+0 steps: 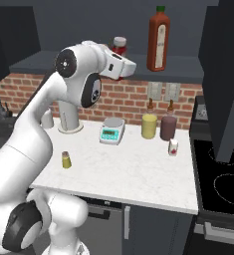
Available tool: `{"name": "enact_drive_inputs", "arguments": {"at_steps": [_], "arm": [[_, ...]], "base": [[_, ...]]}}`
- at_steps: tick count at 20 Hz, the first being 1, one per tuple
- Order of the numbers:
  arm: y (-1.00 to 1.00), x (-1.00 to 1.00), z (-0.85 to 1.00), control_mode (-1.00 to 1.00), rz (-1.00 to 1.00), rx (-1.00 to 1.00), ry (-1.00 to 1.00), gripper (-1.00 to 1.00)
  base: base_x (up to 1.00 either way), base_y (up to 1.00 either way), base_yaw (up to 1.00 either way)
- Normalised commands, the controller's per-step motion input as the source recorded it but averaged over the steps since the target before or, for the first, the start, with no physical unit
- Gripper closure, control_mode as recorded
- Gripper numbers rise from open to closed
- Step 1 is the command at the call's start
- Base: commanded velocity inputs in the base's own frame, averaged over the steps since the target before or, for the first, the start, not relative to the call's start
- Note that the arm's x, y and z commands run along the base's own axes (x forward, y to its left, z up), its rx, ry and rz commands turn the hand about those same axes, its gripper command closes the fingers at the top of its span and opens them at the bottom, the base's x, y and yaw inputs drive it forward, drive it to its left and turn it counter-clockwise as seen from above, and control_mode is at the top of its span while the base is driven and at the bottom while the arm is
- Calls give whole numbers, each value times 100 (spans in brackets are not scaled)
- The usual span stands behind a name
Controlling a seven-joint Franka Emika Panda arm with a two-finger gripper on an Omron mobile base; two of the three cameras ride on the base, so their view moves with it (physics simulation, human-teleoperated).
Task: Put the shaker and condiment bottle from the counter next to their counterparts in the cabinet.
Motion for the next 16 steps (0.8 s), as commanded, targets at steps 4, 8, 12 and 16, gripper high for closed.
{"name": "enact_drive_inputs", "arguments": {"at_steps": [4, 8, 12, 16], "arm": [[0, 31, 11, -100, -5, -2, 15, 100], [0, 13, -8, -100, 1, -5, 1, 100], [0, 33, -11, -100, 0, -8, 0, 100], [0, 27, -20, -100, 0, -9, -4, 100]], "base": [[0, 0, 0], [0, 0, 0], [0, 0, 0], [0, 0, 0]]}}
